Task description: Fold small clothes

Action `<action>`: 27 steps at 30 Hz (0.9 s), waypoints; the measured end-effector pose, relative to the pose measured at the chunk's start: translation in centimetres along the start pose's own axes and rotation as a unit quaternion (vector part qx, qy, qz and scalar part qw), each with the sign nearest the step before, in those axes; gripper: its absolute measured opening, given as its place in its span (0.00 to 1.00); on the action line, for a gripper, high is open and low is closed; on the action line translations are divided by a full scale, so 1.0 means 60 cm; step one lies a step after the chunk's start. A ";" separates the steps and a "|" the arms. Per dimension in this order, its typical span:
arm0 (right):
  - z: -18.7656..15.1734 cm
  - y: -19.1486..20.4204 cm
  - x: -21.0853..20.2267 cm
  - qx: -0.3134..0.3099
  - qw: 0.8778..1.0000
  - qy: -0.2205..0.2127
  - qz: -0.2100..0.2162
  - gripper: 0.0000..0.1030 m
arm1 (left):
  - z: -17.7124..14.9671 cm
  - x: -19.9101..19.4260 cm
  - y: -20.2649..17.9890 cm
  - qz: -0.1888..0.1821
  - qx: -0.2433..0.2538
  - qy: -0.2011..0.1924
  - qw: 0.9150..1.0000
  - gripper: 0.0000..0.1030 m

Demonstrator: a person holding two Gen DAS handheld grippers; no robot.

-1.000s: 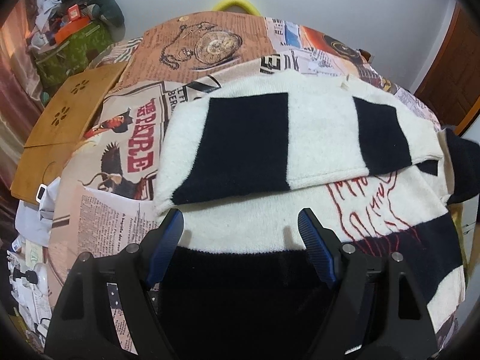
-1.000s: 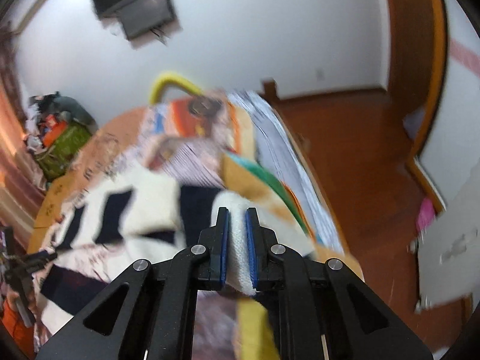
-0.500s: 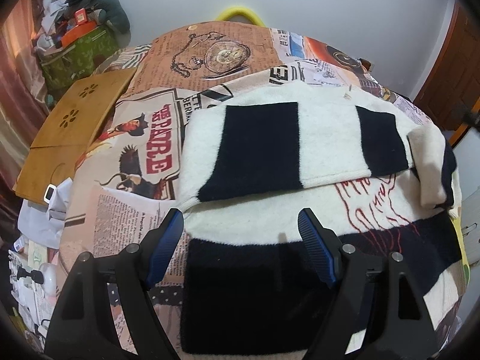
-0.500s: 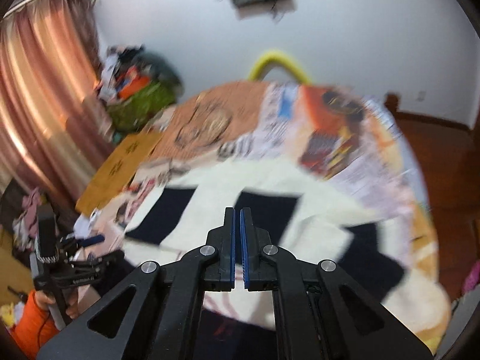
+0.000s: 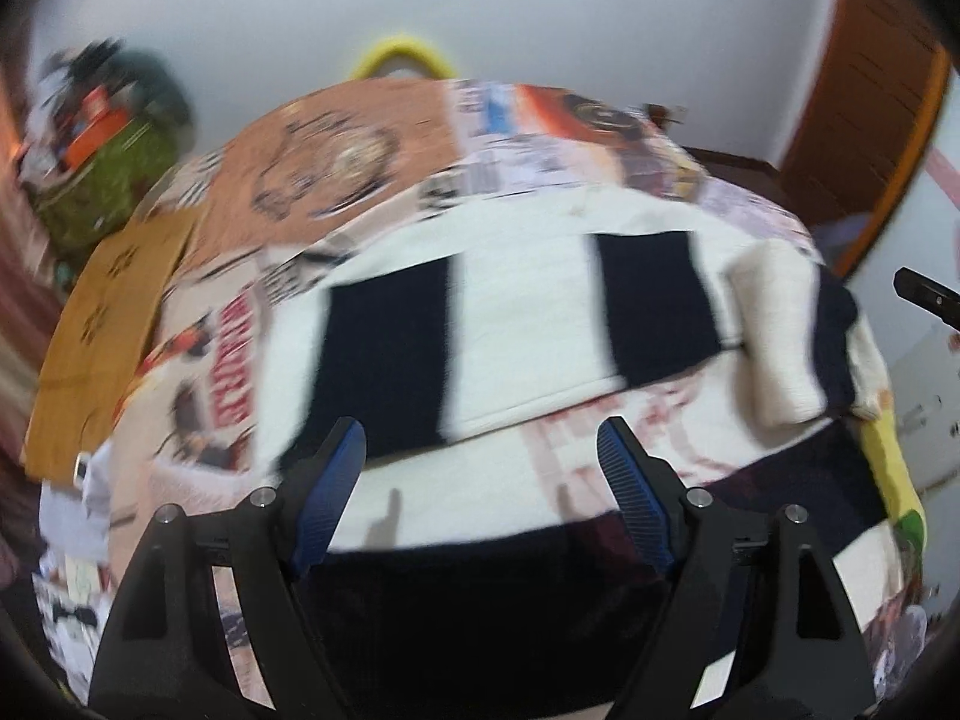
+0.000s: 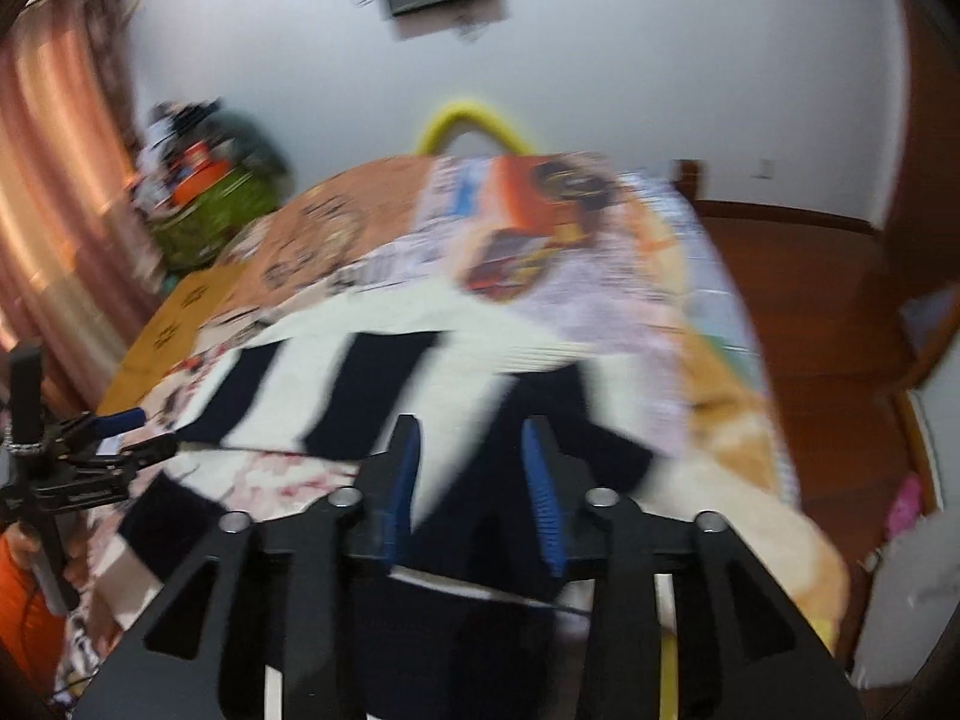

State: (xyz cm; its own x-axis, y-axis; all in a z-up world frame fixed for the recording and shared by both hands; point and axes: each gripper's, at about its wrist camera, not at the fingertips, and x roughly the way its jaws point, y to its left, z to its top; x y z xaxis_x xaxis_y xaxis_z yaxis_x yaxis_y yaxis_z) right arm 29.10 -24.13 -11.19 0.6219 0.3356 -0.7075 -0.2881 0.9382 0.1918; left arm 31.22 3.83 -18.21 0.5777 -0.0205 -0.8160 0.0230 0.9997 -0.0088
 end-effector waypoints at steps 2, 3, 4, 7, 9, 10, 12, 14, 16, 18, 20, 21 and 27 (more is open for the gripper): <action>-0.010 -0.034 -0.021 0.016 1.000 -0.004 -0.020 0.34 | 0.016 0.005 -0.051 -0.010 0.032 -0.003 0.999 0.83; -0.015 -0.048 -0.029 0.023 0.999 -0.005 -0.029 0.34 | 0.022 0.008 -0.071 -0.014 0.045 -0.003 0.999 0.83; -0.023 -0.064 -0.039 0.031 0.999 -0.006 -0.036 0.34 | 0.026 0.011 -0.094 -0.018 0.060 -0.003 0.998 0.84; -0.048 -0.102 -0.059 0.053 0.997 -0.003 -0.056 0.34 | 0.035 0.024 -0.173 -0.034 0.111 -0.001 0.993 0.84; -0.066 -0.121 -0.065 0.063 0.996 0.003 -0.066 0.34 | 0.037 0.035 -0.227 -0.044 0.145 0.002 0.988 0.84; -0.075 -0.129 -0.067 0.067 0.995 0.006 -0.071 0.34 | 0.037 0.041 -0.254 -0.051 0.162 0.004 0.985 0.84; -0.091 -0.146 -0.072 0.074 0.994 0.011 -0.077 0.34 | 0.038 0.054 -0.302 -0.057 0.191 0.010 0.980 0.84; -0.106 -0.159 -0.075 0.084 0.993 0.016 -0.077 0.34 | 0.033 0.067 -0.351 -0.064 0.222 0.014 0.973 0.84; -0.120 -0.170 -0.077 0.095 0.993 0.019 -0.075 0.34 | 0.026 0.082 -0.400 -0.063 0.257 0.015 0.964 0.84; -0.130 -0.177 -0.077 0.102 0.992 0.023 -0.075 0.34 | 0.017 0.098 -0.437 -0.061 0.292 0.017 0.954 0.84; -0.138 -0.183 -0.076 0.107 0.991 0.027 -0.073 0.34 | 0.005 0.120 -0.474 -0.051 0.327 0.022 0.943 0.84; -0.143 -0.186 -0.076 0.109 0.991 0.029 -0.072 0.34 | 0.002 0.129 -0.485 -0.046 0.336 0.024 0.941 0.84; -0.159 -0.195 -0.077 0.115 0.990 0.036 -0.069 0.34 | -0.012 0.181 -0.519 -0.022 0.364 0.034 0.930 0.79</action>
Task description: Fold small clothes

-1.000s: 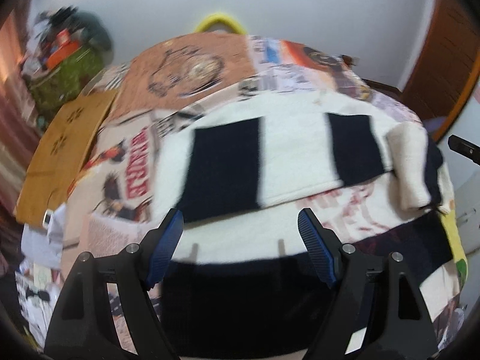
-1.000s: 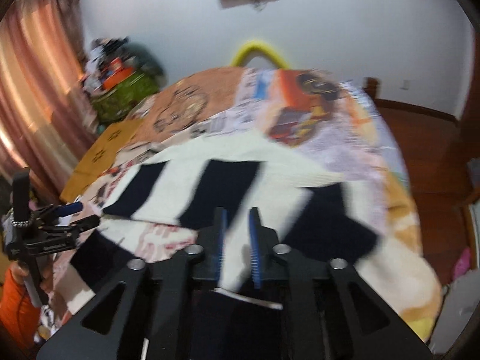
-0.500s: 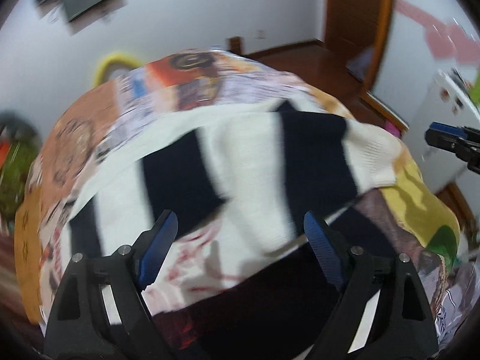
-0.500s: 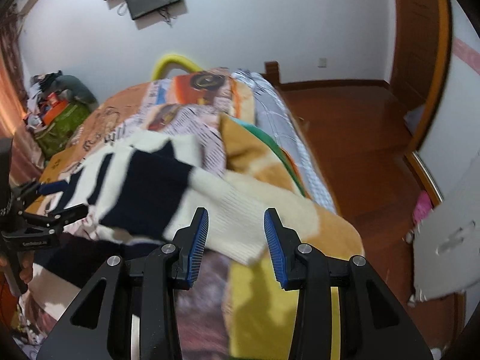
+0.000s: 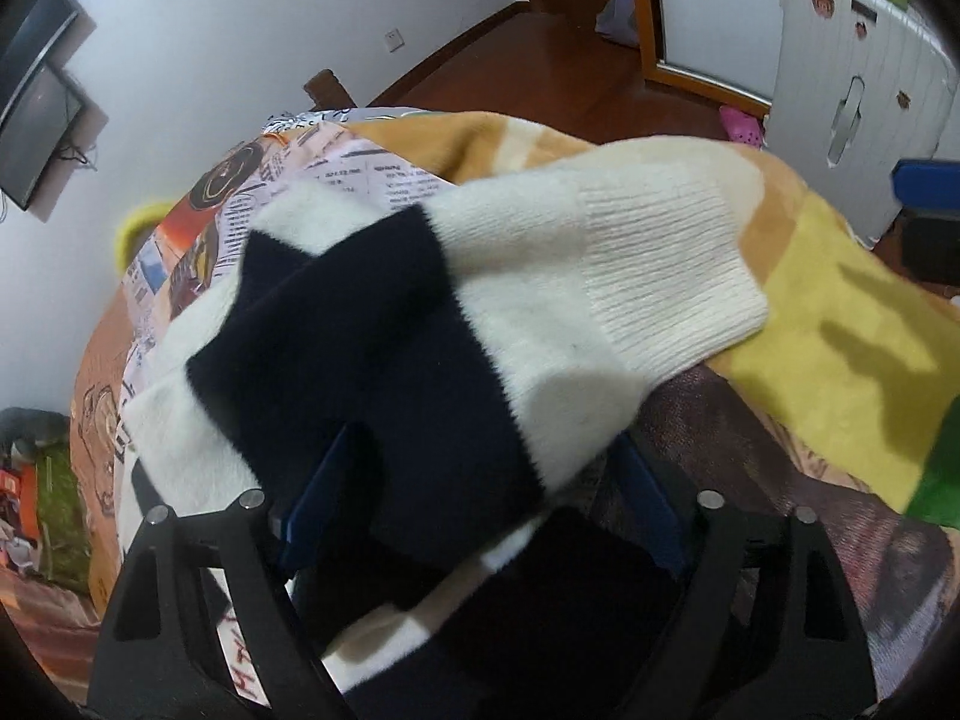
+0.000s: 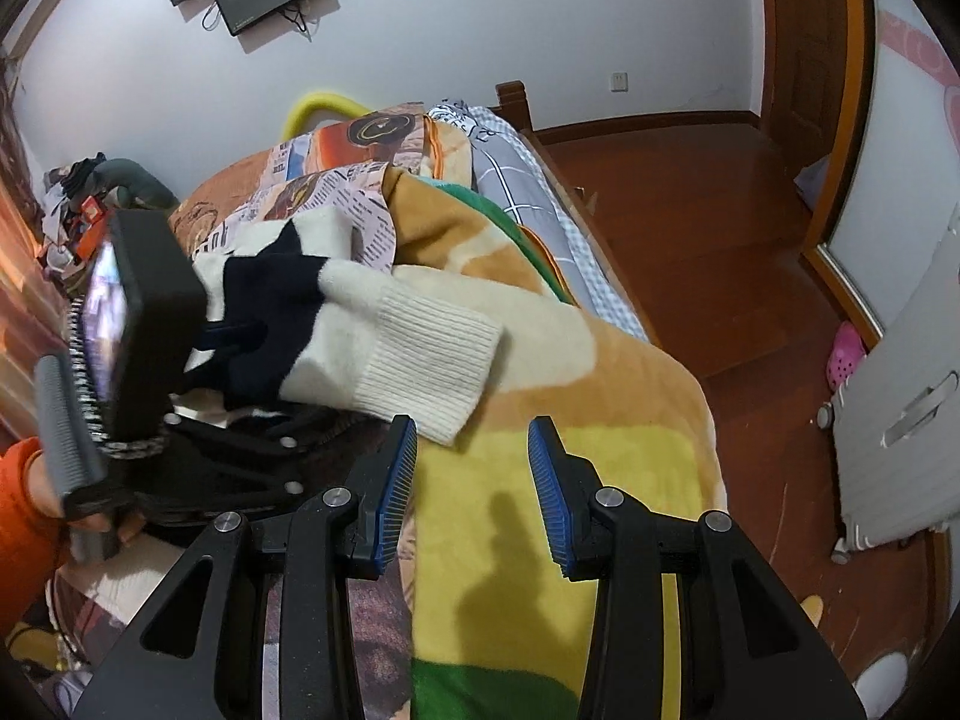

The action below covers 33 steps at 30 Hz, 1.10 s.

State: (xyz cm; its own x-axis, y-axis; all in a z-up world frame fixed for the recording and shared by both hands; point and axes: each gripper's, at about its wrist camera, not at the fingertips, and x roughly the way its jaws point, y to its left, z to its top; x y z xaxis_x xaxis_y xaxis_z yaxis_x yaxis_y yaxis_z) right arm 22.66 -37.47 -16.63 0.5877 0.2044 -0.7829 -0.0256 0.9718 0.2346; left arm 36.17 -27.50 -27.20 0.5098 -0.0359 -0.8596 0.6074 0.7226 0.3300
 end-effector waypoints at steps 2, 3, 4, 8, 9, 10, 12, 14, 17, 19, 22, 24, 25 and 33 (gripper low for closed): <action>-0.001 -0.001 0.000 0.003 1.000 0.001 0.001 0.34 | -0.002 0.006 0.001 0.008 0.000 -0.001 1.000 0.70; -0.001 -0.002 0.000 0.004 1.000 0.000 0.000 0.34 | -0.003 0.007 0.004 0.013 -0.004 -0.003 1.000 0.61; -0.001 -0.003 -0.001 0.006 1.000 -0.001 0.000 0.34 | -0.004 0.006 0.010 0.011 -0.011 -0.006 1.000 0.58; -0.002 -0.002 0.001 0.009 1.000 -0.002 0.003 0.34 | -0.005 -0.017 0.050 -0.017 -0.067 -0.021 0.997 0.22; -0.002 -0.001 0.002 0.009 1.000 -0.002 0.003 0.34 | -0.007 -0.027 0.066 -0.030 -0.088 -0.026 0.995 0.21; -0.001 0.001 0.003 0.008 1.000 -0.001 0.004 0.34 | -0.009 -0.036 0.081 -0.040 -0.106 -0.031 0.993 0.20; 0.000 0.008 0.005 0.006 1.000 -0.002 0.006 0.34 | -0.015 -0.057 0.109 -0.049 -0.136 -0.045 0.988 0.19; 0.003 0.015 0.006 0.003 1.000 -0.003 0.008 0.34 | -0.024 -0.077 0.133 -0.049 -0.160 -0.058 0.984 0.19; 0.009 0.031 0.008 -0.008 1.000 -0.005 0.011 0.34 | -0.047 -0.110 0.177 -0.047 -0.196 -0.076 0.977 0.18; 0.015 0.043 0.011 -0.015 1.000 -0.007 0.014 0.34 | -0.068 -0.134 0.204 -0.037 -0.216 -0.087 0.972 0.18; 0.024 0.065 0.020 -0.028 0.999 -0.006 0.020 0.34 | -0.102 -0.154 0.249 -0.024 -0.249 -0.094 0.964 0.18; 0.029 0.082 0.028 -0.037 0.999 -0.006 0.024 0.34 | -0.130 -0.161 0.288 -0.024 -0.278 -0.091 0.956 0.18; 0.032 0.091 0.032 -0.042 0.999 -0.006 0.026 0.34 | -0.144 -0.161 0.304 -0.025 -0.292 -0.089 0.952 0.18; 0.049 0.171 0.071 -0.080 0.995 0.001 0.053 0.34 | -0.287 -0.121 0.400 -0.053 -0.401 -0.036 0.914 0.22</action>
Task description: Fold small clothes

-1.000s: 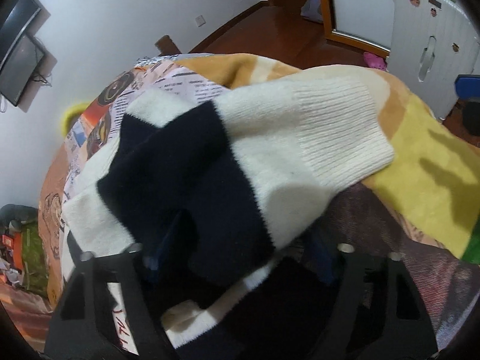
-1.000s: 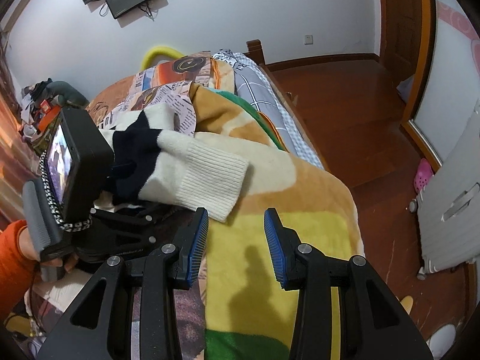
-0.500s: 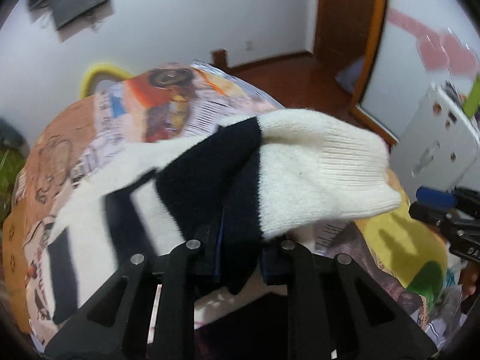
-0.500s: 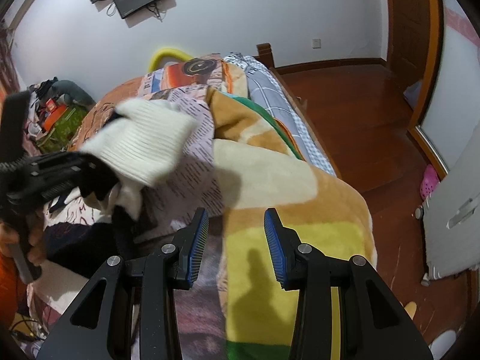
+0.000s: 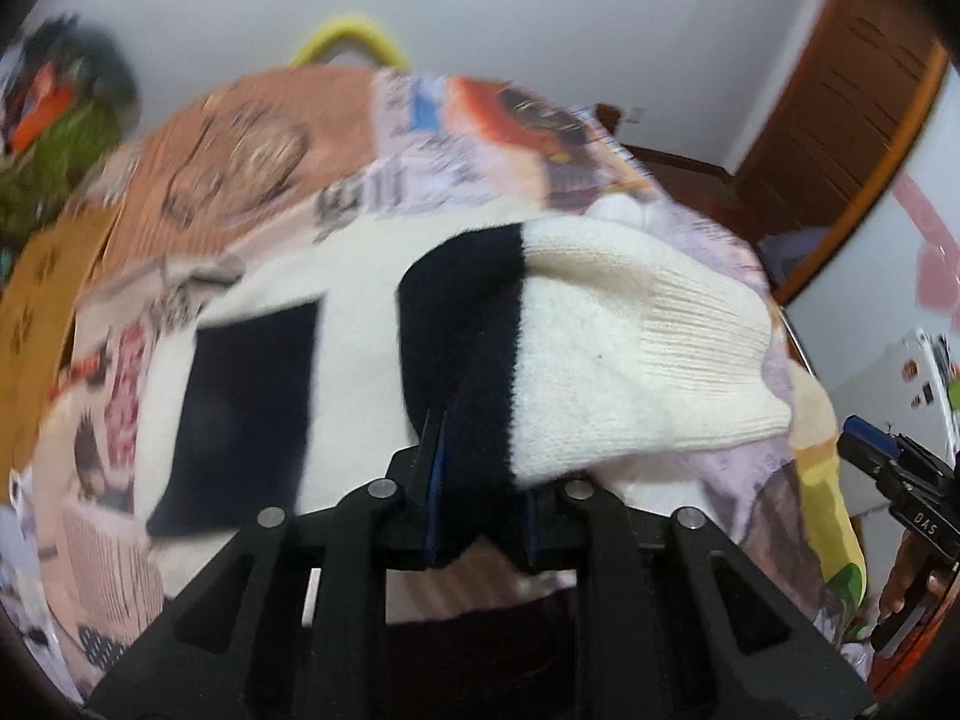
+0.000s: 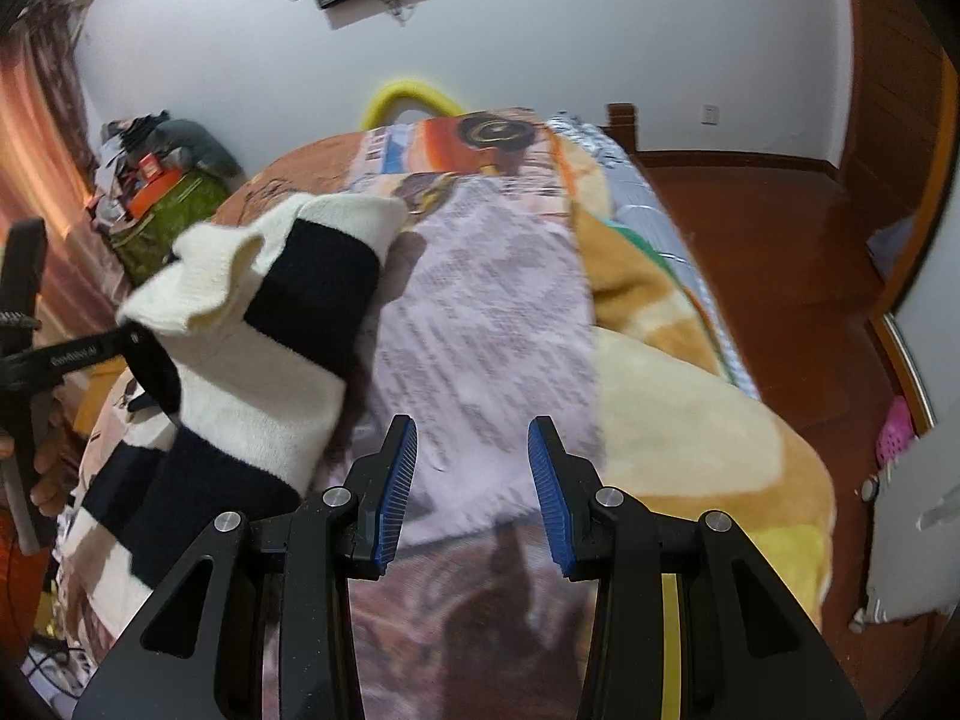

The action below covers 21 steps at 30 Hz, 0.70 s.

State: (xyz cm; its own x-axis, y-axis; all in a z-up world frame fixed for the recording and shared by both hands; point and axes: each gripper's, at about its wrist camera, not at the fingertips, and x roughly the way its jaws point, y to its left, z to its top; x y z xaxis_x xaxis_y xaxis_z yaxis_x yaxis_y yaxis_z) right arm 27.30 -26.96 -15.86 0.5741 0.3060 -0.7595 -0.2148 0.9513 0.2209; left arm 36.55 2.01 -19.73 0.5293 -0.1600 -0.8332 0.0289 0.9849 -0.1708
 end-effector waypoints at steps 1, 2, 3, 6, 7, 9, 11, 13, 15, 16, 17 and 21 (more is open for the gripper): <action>0.001 0.008 0.006 -0.005 1.000 0.002 0.002 0.34 | -0.006 0.004 0.016 0.002 -0.010 0.006 1.000 0.24; 0.003 0.018 0.014 -0.010 1.000 0.006 0.005 0.34 | -0.014 0.006 0.030 0.005 -0.019 0.010 1.000 0.29; 0.004 0.027 0.019 -0.015 1.000 0.009 0.007 0.34 | -0.022 0.007 0.042 0.010 -0.024 0.011 1.000 0.35; 0.008 0.051 0.037 -0.028 0.999 0.017 0.015 0.34 | -0.039 0.004 0.066 0.015 -0.024 0.007 1.000 0.47; 0.009 0.060 0.043 -0.032 0.999 0.020 0.018 0.34 | -0.044 -0.001 0.071 0.019 -0.021 0.003 1.000 0.47; 0.011 0.074 0.055 -0.038 0.999 0.028 0.024 0.34 | -0.046 -0.008 0.078 0.050 -0.014 -0.004 0.999 0.47; 0.013 0.089 0.065 -0.047 0.998 0.035 0.031 0.34 | -0.045 -0.019 0.081 0.054 -0.001 -0.010 0.998 0.47; 0.013 0.107 0.076 -0.061 0.997 0.040 0.034 0.34 | -0.042 -0.033 0.075 0.049 0.007 -0.015 0.999 0.47; 0.013 0.122 0.087 -0.072 0.996 0.047 0.033 0.34 | -0.034 -0.052 0.059 0.040 0.026 -0.029 0.998 0.50; 0.013 0.128 0.091 -0.077 0.995 0.050 0.035 0.34 | -0.031 -0.062 0.046 0.035 0.038 -0.038 0.998 0.52; 0.013 0.131 0.094 -0.079 0.995 0.051 0.037 0.34 | -0.027 -0.071 0.032 0.031 0.052 -0.048 0.997 0.58; 0.012 0.130 0.096 -0.067 0.995 0.055 0.050 0.34 | -0.017 -0.065 -0.032 0.033 0.121 -0.058 0.990 0.69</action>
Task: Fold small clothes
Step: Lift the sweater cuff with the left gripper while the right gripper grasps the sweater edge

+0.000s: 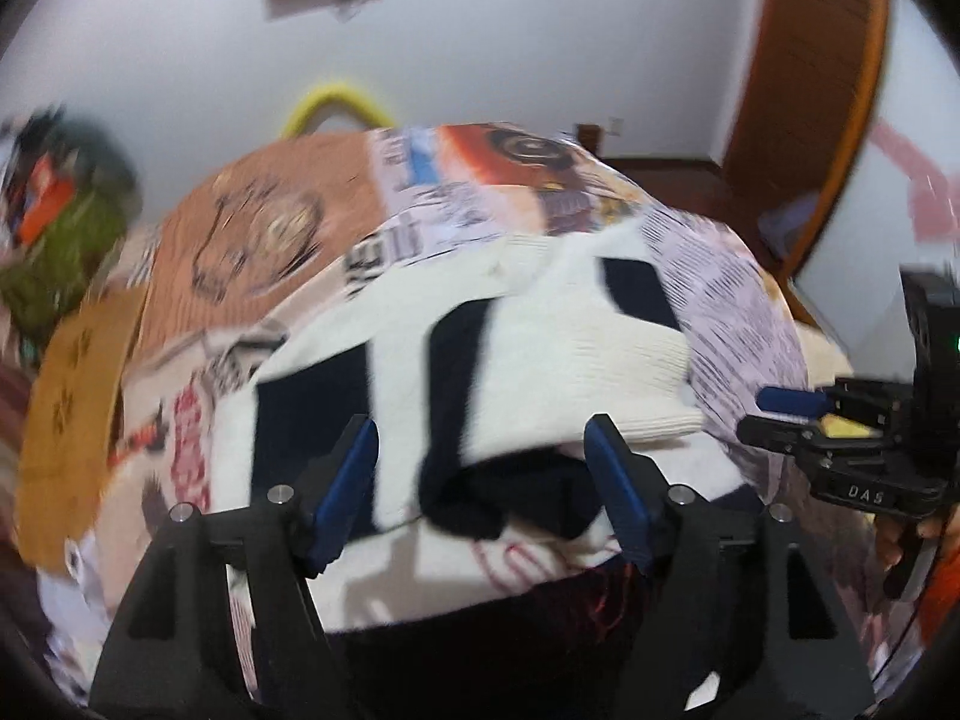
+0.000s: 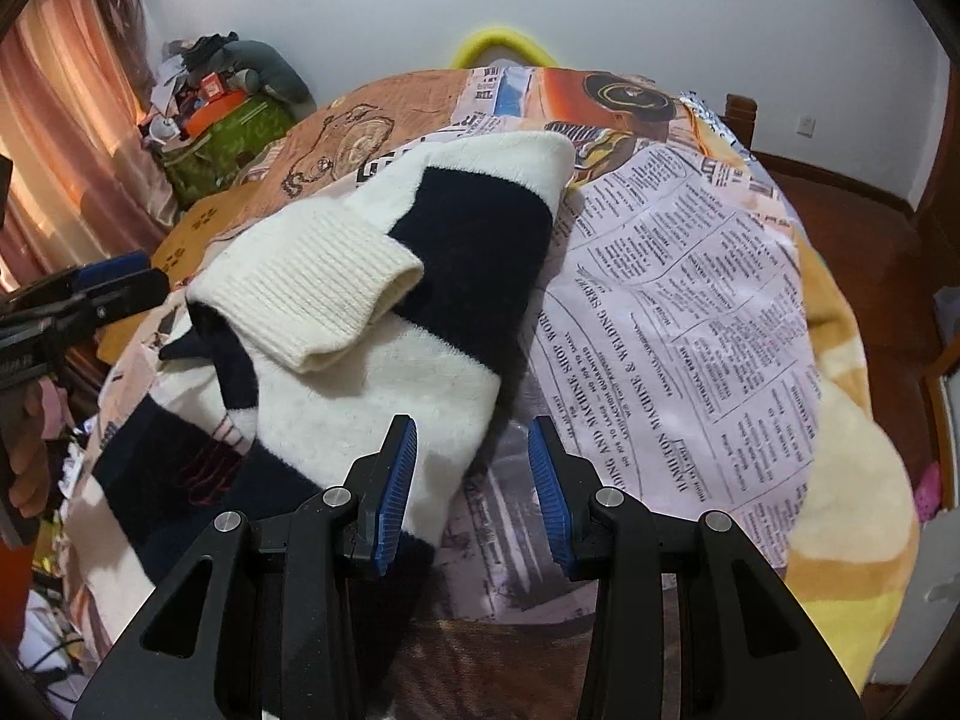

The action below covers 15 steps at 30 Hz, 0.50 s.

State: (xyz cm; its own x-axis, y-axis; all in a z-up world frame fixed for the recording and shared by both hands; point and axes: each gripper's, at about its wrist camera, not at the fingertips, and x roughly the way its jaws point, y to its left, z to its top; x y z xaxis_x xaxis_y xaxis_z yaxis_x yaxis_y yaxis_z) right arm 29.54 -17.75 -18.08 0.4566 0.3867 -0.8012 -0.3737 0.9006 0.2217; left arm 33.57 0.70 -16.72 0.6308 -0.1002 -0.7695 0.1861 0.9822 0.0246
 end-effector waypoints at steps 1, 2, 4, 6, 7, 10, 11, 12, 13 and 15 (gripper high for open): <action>-0.001 -0.001 0.000 0.002 1.000 0.000 -0.001 0.34 | 0.003 0.009 -0.020 -0.001 0.023 0.005 1.000 0.69; -0.002 -0.002 -0.001 0.002 1.000 0.001 -0.002 0.34 | 0.005 0.018 -0.038 -0.004 0.043 0.009 0.999 0.69; -0.007 -0.007 -0.006 0.002 1.000 0.001 -0.004 0.34 | 0.004 0.038 -0.064 -0.004 0.076 0.018 0.997 0.69; -0.011 -0.012 -0.013 0.003 1.000 0.001 -0.007 0.34 | 0.002 0.062 -0.089 0.009 0.107 0.029 0.994 0.69; -0.013 -0.016 -0.016 0.004 1.000 0.001 -0.008 0.34 | 0.000 0.069 -0.096 0.014 0.116 0.032 0.993 0.69; -0.017 -0.028 -0.023 0.010 1.000 0.002 -0.011 0.34 | -0.001 0.089 -0.114 0.009 0.135 0.040 0.990 0.69; -0.019 -0.032 -0.025 0.013 1.000 0.002 -0.012 0.34 | -0.001 0.094 -0.120 0.004 0.144 0.043 0.989 0.69; -0.021 -0.036 -0.026 0.015 1.000 0.002 -0.013 0.34 | -0.002 0.096 -0.126 0.000 0.151 0.047 0.987 0.69; -0.023 -0.040 -0.028 0.018 1.000 0.002 -0.014 0.34 | -0.004 0.097 -0.132 -0.006 0.158 0.050 0.986 0.69; -0.027 -0.045 -0.032 0.023 1.000 0.001 -0.014 0.34 | -0.009 0.097 -0.145 -0.009 0.175 0.051 0.983 0.69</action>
State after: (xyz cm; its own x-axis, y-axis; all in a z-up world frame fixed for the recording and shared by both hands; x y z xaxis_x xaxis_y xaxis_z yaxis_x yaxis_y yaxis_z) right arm 28.39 -21.23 -18.04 0.4646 0.3600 -0.8090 -0.3232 0.9195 0.2236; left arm 35.24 -8.36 -21.76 0.5503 -0.0826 -0.8309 0.4555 0.8637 0.2158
